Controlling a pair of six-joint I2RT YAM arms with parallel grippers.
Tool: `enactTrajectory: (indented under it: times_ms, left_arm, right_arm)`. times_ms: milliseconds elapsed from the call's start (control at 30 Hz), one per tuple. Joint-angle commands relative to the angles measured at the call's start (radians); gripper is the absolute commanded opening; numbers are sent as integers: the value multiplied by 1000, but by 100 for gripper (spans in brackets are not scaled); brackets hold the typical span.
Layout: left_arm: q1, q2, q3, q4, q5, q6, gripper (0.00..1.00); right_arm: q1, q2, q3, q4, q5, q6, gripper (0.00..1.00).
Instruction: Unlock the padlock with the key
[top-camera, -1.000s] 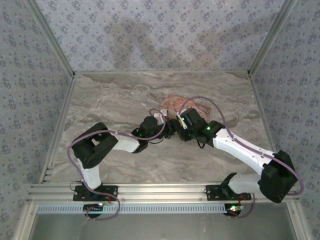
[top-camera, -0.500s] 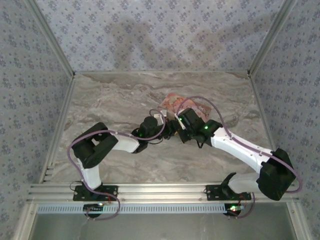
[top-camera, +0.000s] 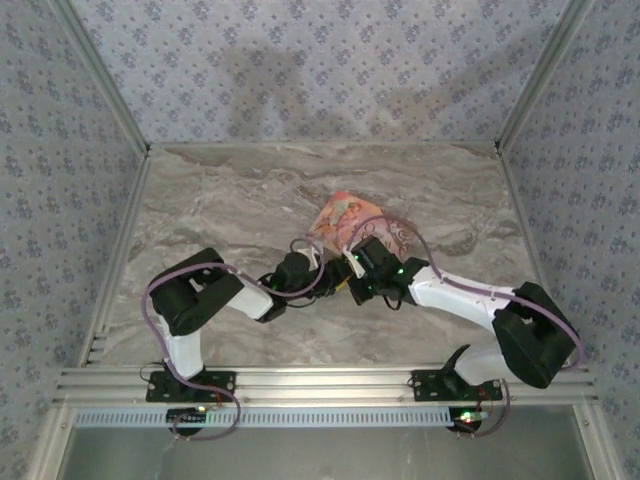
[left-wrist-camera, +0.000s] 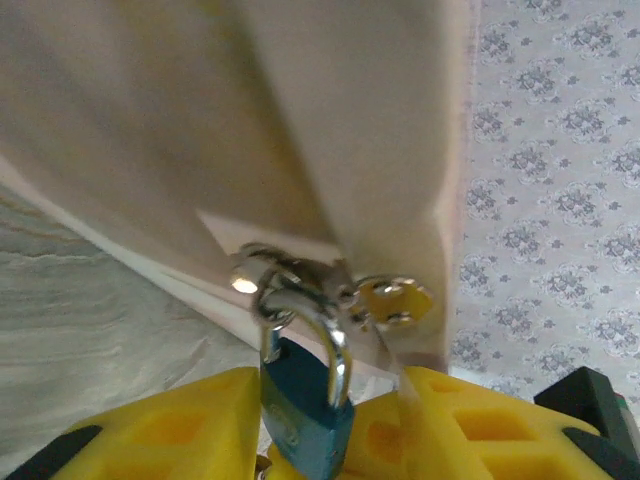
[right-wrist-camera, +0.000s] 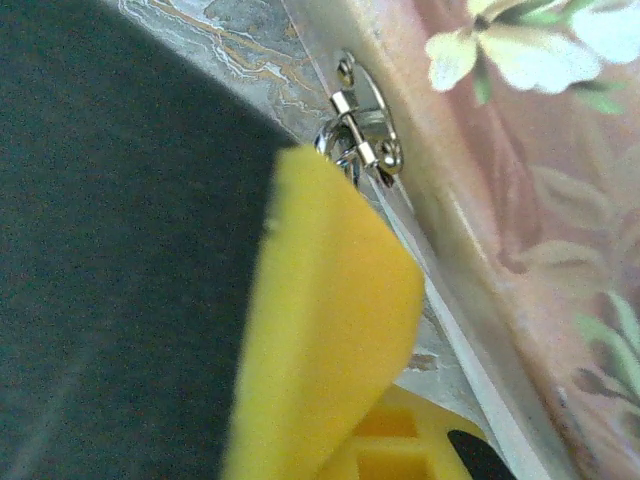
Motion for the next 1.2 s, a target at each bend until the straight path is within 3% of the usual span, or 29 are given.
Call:
enactTrajectory:
  times_ms: [0, 300, 433, 567, 700, 800, 867, 1067, 1167]
  left_arm:
    - [2, -22, -33, 121, -54, 6, 42]
    - [64, -173, -149, 45, -111, 50, 45]
    - [117, -305, -149, -119, -113, 124, 47]
    - [180, -464, -85, -414, -132, 268, 50]
    - [204, -590, 102, -926, -310, 534, 60]
    - [218, -577, 239, -1132, -407, 675, 65]
    - [243, -541, 289, -1167, -407, 714, 65]
    - [303, -356, 411, -1188, -322, 740, 65]
    - [314, -282, 433, -1103, -223, 753, 66]
  right_arm:
    - [0, 19, -24, 54, -36, 22, 0]
    - [-5, 63, -34, 66, -47, 20, 0]
    - [-5, 64, -25, 50, -32, 14, 0]
    - [-2, 42, -20, 30, -14, 4, 0]
    - [0, 26, -14, 9, 3, -13, 0]
    - [4, 11, -14, 6, 6, -23, 0]
    - [10, -7, -19, 13, 5, -32, 0]
    - [16, -36, -21, 15, 16, -38, 0]
    - [22, -32, -22, 12, 14, -36, 0]
